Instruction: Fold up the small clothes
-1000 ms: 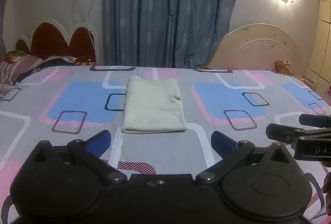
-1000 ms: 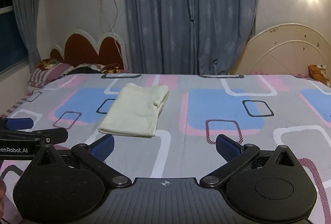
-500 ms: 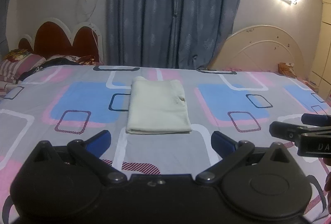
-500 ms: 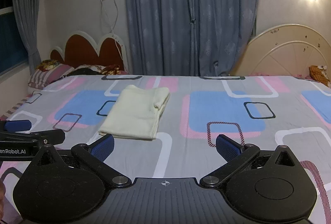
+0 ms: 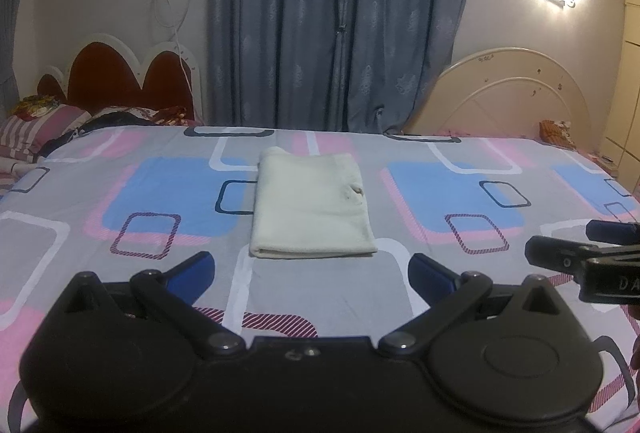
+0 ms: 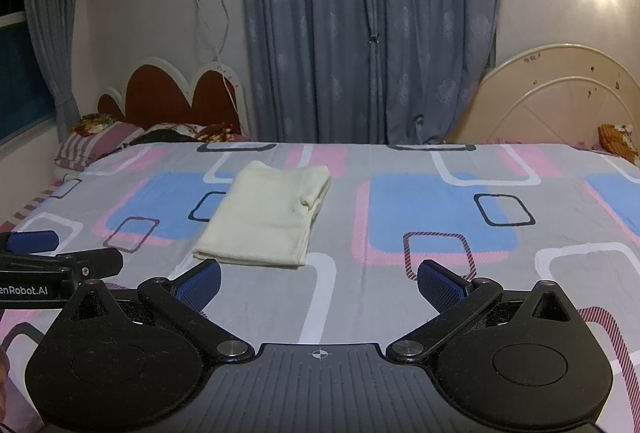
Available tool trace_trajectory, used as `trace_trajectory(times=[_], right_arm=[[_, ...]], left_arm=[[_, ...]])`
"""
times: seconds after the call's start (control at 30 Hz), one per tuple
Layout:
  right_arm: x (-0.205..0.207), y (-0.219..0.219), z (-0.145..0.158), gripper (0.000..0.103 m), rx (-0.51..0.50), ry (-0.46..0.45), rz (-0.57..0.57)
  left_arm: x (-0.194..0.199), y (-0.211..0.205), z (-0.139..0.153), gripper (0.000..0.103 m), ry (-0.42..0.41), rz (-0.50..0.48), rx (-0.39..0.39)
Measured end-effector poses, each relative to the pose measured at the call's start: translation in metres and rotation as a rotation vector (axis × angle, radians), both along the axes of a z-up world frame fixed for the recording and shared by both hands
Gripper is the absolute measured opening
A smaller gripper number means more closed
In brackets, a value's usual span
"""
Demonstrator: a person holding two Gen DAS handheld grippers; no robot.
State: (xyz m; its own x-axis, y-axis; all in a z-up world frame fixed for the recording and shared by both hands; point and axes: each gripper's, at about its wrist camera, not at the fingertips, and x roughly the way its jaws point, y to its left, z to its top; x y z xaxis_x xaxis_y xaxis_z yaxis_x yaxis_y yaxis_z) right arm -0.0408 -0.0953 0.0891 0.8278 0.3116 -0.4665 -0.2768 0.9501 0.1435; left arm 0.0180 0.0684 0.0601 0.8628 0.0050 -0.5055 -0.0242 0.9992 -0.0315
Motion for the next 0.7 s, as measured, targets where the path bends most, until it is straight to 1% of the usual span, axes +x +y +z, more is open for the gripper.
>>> trace_trajectory(times=[0.7], right_arm=[[0.0007,-0.0022,-0.0005,0.103,-0.005,-0.006,0.011]], left_arm=[[0.0015,0.0057,0.0037,0.103,-0.010,-0.004,0.008]])
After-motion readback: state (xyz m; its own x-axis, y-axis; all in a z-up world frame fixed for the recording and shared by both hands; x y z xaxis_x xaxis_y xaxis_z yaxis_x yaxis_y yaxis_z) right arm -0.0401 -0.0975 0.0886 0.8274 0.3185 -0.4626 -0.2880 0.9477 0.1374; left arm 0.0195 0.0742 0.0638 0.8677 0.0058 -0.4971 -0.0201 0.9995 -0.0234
